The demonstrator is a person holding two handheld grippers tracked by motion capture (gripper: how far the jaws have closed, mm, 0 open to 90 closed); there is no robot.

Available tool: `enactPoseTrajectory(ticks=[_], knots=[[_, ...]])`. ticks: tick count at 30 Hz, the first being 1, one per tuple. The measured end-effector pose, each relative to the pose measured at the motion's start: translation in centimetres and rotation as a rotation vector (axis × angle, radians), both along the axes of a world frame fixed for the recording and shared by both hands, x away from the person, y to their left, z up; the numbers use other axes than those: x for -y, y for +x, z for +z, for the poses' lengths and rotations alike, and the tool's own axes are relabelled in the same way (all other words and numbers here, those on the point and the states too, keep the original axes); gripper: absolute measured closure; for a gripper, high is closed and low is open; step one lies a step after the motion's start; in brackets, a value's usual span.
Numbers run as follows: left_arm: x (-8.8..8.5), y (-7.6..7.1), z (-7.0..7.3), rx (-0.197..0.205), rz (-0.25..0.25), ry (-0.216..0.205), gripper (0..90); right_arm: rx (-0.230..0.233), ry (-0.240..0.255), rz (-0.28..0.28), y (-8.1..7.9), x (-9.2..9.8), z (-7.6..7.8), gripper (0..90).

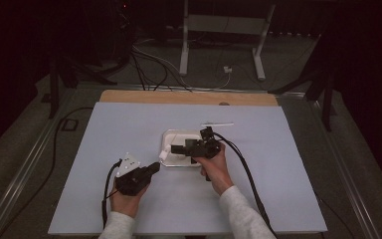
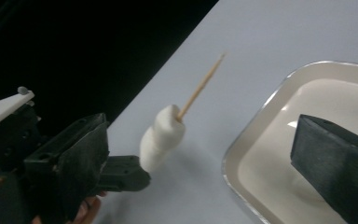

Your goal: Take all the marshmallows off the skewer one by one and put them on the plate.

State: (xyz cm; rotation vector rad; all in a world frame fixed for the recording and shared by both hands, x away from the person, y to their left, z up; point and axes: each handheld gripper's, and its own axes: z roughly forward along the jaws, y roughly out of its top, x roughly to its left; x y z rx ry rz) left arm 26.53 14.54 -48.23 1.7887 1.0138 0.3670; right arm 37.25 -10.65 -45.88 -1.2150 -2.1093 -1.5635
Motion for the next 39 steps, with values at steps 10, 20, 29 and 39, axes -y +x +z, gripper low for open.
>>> enactPoseTrajectory(ticks=[10, 20, 29, 39], knots=[[0.4, -0.1, 0.0, 0.004, -0.014, -0.006, 90.0, -0.069, 0.04, 0.036, -0.2, -1.1, -0.5, 53.2], [0.5, -0.1, 0.0, 0.001, -0.015, -0.02, 90.0, -0.111, 0.088, 0.034, -0.4, -1.5, -0.8, 73.9], [0.7, 0.0, 0.0, 0.0, -0.028, -0.011, 90.0, -0.126, 0.069, 0.047, -0.3, -1.2, -0.6, 78.8], [0.7, -0.1, 0.3, 0.02, -0.048, 0.035, 90.0, -0.129, 0.064, 0.028, 0.0, -0.3, -0.2, 81.3]])
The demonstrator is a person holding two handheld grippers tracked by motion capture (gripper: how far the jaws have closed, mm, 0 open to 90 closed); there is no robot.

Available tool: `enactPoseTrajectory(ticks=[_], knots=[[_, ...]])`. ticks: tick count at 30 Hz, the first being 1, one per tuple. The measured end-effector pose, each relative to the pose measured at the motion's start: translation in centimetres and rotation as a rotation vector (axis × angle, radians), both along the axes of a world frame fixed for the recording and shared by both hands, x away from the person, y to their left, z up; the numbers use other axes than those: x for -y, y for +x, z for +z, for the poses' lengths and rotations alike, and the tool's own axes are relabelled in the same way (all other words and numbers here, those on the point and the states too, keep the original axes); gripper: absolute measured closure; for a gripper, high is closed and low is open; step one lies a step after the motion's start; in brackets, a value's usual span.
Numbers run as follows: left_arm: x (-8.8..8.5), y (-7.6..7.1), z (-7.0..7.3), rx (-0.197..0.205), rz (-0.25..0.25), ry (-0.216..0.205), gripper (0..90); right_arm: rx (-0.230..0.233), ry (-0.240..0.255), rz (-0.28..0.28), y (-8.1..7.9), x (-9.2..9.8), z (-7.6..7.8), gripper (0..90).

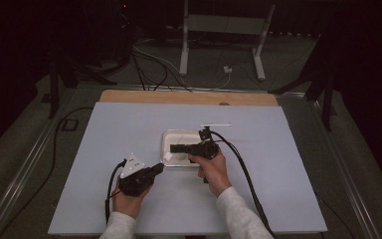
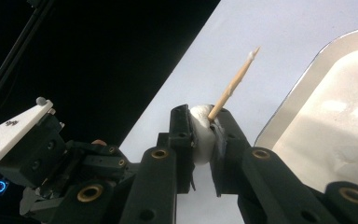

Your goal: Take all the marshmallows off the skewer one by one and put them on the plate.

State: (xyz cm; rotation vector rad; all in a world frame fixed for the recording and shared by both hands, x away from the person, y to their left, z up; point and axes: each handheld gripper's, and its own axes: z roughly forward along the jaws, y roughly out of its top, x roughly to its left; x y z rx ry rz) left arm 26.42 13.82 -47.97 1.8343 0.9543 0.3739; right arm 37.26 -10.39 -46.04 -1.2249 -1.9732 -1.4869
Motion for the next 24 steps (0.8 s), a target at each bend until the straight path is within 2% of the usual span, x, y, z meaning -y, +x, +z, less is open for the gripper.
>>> enactPoseTrajectory(ticks=[6, 16, 18, 20, 24], knots=[[-0.1, -0.1, 0.0, 0.002, -0.01, 0.013, 90.0, -0.012, 0.026, -0.039, 0.5, 0.9, 0.3, 81.6], [-0.2, -0.2, 0.0, 0.006, -0.032, 0.018, 90.0, -0.009, 0.028, -0.05, 1.0, 1.6, 0.4, 81.9], [-0.4, -0.2, 0.0, 0.004, -0.036, 0.025, 90.0, -0.012, 0.03, -0.063, 1.1, 1.8, 0.4, 82.0], [-0.6, -0.3, 0.0, 0.003, -0.041, 0.015, 90.0, -0.015, 0.039, -0.084, 1.4, 2.3, 0.5, 82.1], [-0.5, -0.3, 0.0, 0.0, -0.056, 0.022, 90.0, -0.003, 0.028, -0.082, 1.4, 2.3, 0.8, 82.1]])
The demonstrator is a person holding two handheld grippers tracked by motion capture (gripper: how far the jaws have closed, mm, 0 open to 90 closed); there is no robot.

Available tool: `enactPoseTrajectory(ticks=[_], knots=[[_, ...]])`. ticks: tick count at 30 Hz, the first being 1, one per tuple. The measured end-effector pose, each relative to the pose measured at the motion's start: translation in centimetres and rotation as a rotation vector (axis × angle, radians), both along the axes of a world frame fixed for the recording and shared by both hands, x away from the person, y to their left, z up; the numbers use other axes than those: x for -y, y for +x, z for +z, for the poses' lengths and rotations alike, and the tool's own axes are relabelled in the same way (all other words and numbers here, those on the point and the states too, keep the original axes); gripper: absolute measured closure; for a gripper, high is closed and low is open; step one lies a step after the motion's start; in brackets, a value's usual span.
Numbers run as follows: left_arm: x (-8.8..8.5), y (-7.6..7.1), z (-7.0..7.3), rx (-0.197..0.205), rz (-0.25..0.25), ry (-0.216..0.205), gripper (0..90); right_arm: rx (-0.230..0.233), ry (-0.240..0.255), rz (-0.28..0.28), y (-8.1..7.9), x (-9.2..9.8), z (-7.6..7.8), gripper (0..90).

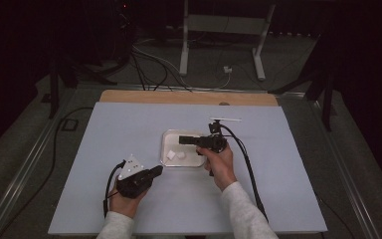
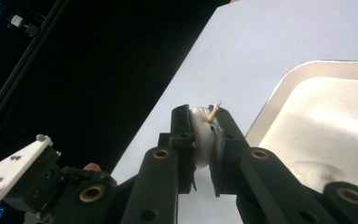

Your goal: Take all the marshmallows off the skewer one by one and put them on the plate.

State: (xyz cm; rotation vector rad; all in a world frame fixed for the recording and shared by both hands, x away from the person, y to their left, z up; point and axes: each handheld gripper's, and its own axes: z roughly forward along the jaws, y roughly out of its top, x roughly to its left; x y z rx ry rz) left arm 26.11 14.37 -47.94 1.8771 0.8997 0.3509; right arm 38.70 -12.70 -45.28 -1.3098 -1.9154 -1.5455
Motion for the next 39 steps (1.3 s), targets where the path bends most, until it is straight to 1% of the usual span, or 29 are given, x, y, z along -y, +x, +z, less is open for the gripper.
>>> enactPoseTrajectory(ticks=[1, 3, 4, 5, 7, 8, 9, 10, 12, 13, 14, 16, 17, 18, 22, 25, 26, 27, 28, 29, 30, 31, 32, 33, 34, 36, 38, 39], knots=[[0.0, -0.1, 0.1, 0.008, 0.01, 0.012, 90.0, -0.004, 0.001, -0.002, 0.0, 0.0, 0.0, 82.1], [0.0, -0.1, 0.2, 0.008, 0.006, 0.025, 90.0, -0.01, 0.008, -0.003, 0.1, -0.1, -0.2, 82.1], [0.0, -0.2, 0.2, 0.012, 0.013, 0.036, 90.0, -0.011, 0.008, -0.002, 0.1, -0.1, -0.2, 82.1], [-0.1, -0.1, 0.2, 0.004, 0.006, 0.036, 90.0, -0.012, 0.005, 0.0, 0.2, -0.2, -0.3, 82.1], [-0.1, -0.2, 0.2, 0.01, 0.011, 0.049, 90.0, -0.014, 0.007, 0.0, 0.2, -0.2, -0.4, 82.1], [-0.1, -0.2, 0.2, 0.004, 0.009, 0.048, 90.0, -0.016, 0.007, 0.0, 0.2, -0.2, -0.4, 82.1], [-0.1, -0.2, 0.2, 0.007, 0.016, 0.052, 90.0, -0.019, 0.008, -0.001, 0.2, -0.2, -0.4, 82.1], [-0.2, -0.2, 0.2, 0.007, 0.01, 0.051, 90.0, -0.021, 0.008, -0.002, 0.3, -0.2, -0.5, 82.0], [-0.1, -0.3, 0.3, 0.01, 0.017, 0.056, 90.0, -0.023, 0.012, -0.006, 0.3, -0.2, -0.5, 82.1], [-0.1, -0.3, 0.3, 0.007, 0.012, 0.059, 90.0, -0.022, 0.013, -0.008, 0.4, -0.2, -0.5, 82.1], [0.0, -0.3, 0.3, 0.012, 0.017, 0.066, 90.0, -0.023, 0.012, -0.01, 0.4, -0.2, -0.5, 82.0], [0.0, -0.4, 0.3, 0.011, 0.01, 0.069, 90.0, -0.027, 0.01, -0.011, 0.5, -0.1, -0.6, 82.0], [-0.1, -0.4, 0.3, 0.016, 0.018, 0.072, 90.0, -0.029, 0.009, -0.014, 0.5, 0.0, -0.6, 82.0], [-0.1, -0.4, 0.2, 0.011, 0.015, 0.066, 90.0, -0.029, 0.014, -0.018, 0.5, 0.0, -0.6, 82.0], [-0.2, -0.5, 0.3, 0.015, 0.017, 0.071, 90.0, -0.027, 0.013, -0.025, 0.6, 0.0, -0.5, 82.0], [-0.4, -0.5, 0.2, 0.007, 0.016, 0.071, 90.0, -0.025, 0.017, -0.034, 0.8, 0.0, -0.6, 82.1], [-0.4, -0.5, 0.2, 0.007, 0.016, 0.078, 90.0, -0.022, 0.017, -0.037, 0.8, 0.1, -0.6, 82.0], [-0.6, -0.6, 0.1, 0.006, 0.021, 0.081, 90.0, -0.018, 0.011, -0.051, 0.9, 0.2, -0.5, 82.1], [-0.8, -0.6, -0.1, -0.004, 0.02, 0.095, 90.0, -0.013, 0.02, -0.069, 1.0, 0.5, -0.4, 82.5], [-1.1, -0.7, -0.2, -0.005, 0.026, 0.104, 90.0, -0.007, 0.025, -0.11, 1.1, 1.1, -0.2, 82.7], [-1.6, -0.7, -0.4, -0.015, 0.032, 0.085, 90.0, -0.005, 0.041, -0.138, 1.4, 2.0, 0.1, 82.6], [-2.1, -0.6, -0.4, -0.025, 0.044, 0.067, 90.0, 0.007, 0.039, -0.149, 1.6, 2.7, 0.5, 82.4], [-2.2, -0.5, -0.4, -0.026, 0.053, 0.056, 90.0, 0.034, -0.009, -0.149, 1.7, 3.0, 1.0, 81.9], [-2.4, -0.3, -0.4, -0.03, 0.064, 0.036, 90.0, 0.051, -0.045, -0.142, 1.6, 3.1, 1.2, 81.2], [-2.4, -0.3, -0.4, -0.033, 0.066, 0.031, 90.0, 0.068, -0.102, -0.128, 1.5, 2.9, 1.2, 80.3], [-2.2, -0.2, -0.5, -0.033, 0.071, 0.034, 90.0, 0.099, -0.179, -0.117, 1.4, 2.4, 0.8, 78.8], [-2.0, -0.2, -0.5, -0.036, 0.074, 0.028, 90.0, 0.108, -0.24, -0.101, 1.3, 1.8, 0.0, 77.4], [-1.9, -0.1, -0.5, -0.035, 0.075, 0.023, 90.0, 0.115, -0.278, -0.095, 1.3, 1.4, -0.4, 74.9]])
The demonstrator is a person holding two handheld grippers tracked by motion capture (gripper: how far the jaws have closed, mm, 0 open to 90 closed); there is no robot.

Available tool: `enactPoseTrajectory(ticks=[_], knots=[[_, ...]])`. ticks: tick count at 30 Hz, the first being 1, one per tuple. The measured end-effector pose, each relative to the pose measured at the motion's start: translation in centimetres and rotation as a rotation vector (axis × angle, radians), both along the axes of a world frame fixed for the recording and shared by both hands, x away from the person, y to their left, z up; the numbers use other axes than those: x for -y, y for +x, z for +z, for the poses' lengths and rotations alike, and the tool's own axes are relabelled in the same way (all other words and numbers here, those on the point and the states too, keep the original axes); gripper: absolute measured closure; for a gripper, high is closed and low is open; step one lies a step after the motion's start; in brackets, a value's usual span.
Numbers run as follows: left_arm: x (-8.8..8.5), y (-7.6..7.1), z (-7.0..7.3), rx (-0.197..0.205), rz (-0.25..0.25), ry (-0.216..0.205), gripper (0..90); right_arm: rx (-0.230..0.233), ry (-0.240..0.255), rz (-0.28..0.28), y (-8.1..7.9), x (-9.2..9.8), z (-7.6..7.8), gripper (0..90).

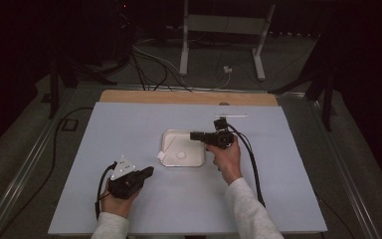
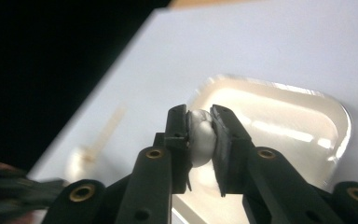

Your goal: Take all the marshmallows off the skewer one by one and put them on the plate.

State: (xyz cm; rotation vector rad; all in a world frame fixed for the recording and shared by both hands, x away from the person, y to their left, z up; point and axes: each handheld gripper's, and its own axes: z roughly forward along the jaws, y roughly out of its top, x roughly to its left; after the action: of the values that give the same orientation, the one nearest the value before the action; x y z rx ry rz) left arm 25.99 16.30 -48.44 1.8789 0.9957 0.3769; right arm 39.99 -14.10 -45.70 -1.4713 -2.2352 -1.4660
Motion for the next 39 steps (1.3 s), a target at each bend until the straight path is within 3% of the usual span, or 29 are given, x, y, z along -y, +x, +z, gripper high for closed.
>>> enactPoseTrajectory(ticks=[1, 3, 7, 12, 16, 25, 33, 39], knots=[[0.0, 0.0, 0.0, -0.001, 0.0, -0.002, 90.0, 0.002, -0.041, 0.004, 0.0, -0.5, -0.5, 71.2], [0.1, 0.1, 0.0, -0.003, 0.003, -0.002, 90.0, -0.008, -0.066, 0.014, 0.0, -1.0, -1.0, 64.3], [0.1, 0.2, -0.1, -0.006, 0.003, 0.0, 90.0, -0.04, -0.09, 0.023, 0.2, -1.5, -1.8, 54.2], [0.4, 0.5, -0.2, -0.013, 0.002, 0.005, 90.0, -0.045, -0.118, 0.008, 0.1, -1.3, -2.3, 46.8], [0.8, 0.6, -0.4, -0.018, 0.006, 0.007, 90.0, -0.046, -0.083, 0.012, -0.2, -1.1, -2.2, 41.1], [1.5, 0.8, -0.4, -0.011, 0.006, 0.009, 90.0, -0.06, 0.074, 0.065, -1.4, -1.3, -1.7, 32.2], [1.8, 0.7, -0.3, -0.001, 0.01, 0.0, 90.0, -0.067, 0.157, 0.124, -2.2, -1.9, -1.1, 27.4], [2.0, 0.7, -0.2, 0.005, 0.008, -0.008, 90.0, -0.082, 0.171, 0.141, -2.7, -2.7, -1.3, 29.1]])
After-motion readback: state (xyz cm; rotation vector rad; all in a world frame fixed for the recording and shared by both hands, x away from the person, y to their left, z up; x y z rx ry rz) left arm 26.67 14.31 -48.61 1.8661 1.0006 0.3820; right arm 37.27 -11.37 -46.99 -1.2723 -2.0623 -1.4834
